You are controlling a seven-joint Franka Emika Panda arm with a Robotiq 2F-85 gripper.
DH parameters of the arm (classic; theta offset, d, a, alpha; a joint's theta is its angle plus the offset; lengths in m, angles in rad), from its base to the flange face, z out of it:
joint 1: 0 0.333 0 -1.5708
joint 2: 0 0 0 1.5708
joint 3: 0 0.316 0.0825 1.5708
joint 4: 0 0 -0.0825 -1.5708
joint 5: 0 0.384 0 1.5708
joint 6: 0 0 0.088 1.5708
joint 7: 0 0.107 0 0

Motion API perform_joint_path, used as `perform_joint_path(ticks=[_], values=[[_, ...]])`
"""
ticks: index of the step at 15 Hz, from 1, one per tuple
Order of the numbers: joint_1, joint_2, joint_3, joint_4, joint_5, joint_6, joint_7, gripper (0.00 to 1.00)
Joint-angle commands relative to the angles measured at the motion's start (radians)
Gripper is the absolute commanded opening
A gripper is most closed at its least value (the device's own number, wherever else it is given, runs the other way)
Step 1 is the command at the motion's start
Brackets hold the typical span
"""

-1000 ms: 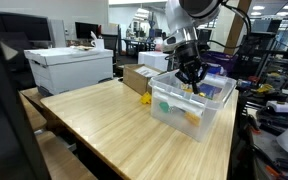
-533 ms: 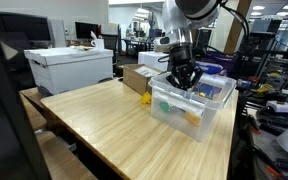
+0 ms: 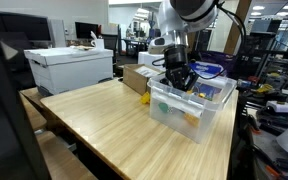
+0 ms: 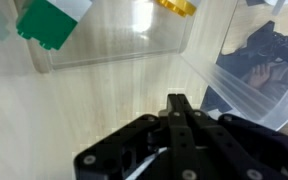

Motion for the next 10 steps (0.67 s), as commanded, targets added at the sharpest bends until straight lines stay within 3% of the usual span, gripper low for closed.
perform_joint_path(ticks=[1,10], values=[[-0.006,0.013,0.012,0.011,0.069,0.005,-0.059,0.02],[0.004,0.051,0.043,0.039,0.105,-0.018,-0.102,0.02]])
